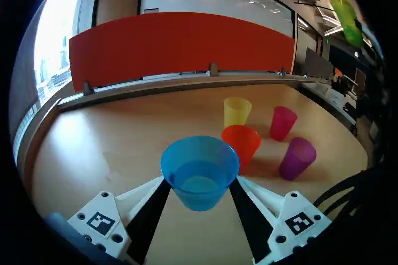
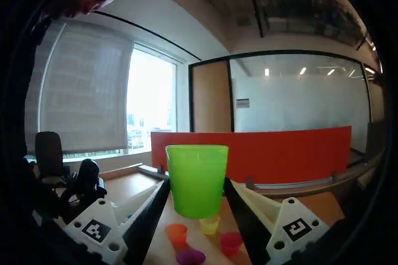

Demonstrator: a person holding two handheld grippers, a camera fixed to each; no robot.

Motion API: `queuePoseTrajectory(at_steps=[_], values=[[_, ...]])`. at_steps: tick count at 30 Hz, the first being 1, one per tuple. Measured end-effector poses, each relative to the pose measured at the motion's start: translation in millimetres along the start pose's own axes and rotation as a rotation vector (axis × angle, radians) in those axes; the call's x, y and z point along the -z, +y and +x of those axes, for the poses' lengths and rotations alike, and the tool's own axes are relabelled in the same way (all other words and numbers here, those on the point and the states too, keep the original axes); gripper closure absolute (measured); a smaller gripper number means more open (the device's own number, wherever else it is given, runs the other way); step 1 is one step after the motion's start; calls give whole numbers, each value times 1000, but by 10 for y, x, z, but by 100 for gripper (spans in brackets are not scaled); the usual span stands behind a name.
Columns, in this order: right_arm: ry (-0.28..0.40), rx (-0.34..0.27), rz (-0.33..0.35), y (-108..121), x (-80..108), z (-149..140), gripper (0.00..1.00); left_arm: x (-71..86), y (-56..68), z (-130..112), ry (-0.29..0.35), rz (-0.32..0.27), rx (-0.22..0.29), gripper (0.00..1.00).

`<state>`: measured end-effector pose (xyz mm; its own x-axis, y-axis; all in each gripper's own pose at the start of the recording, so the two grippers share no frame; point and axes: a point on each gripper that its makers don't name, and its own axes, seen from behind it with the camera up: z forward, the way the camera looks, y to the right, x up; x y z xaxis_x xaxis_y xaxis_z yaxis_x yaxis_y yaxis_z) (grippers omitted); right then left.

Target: Pour water

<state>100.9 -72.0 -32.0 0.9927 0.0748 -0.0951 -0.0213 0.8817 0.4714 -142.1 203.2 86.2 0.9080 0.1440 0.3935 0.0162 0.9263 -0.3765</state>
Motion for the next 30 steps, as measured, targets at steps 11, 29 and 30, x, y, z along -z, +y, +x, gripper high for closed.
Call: queuePoseTrajectory(at_steps=[11, 29, 30], values=[[20, 0, 27, -108, 34, 172, 18, 584, 76, 898, 62, -44, -105, 19], [42, -2, 43, -303, 248, 338, 18, 1360, 593, 1958, 117, -190, -247, 19], [46, -2, 46, -325, 255, 354, 18, 1390, 625, 2005, 122, -198, -255, 19]])
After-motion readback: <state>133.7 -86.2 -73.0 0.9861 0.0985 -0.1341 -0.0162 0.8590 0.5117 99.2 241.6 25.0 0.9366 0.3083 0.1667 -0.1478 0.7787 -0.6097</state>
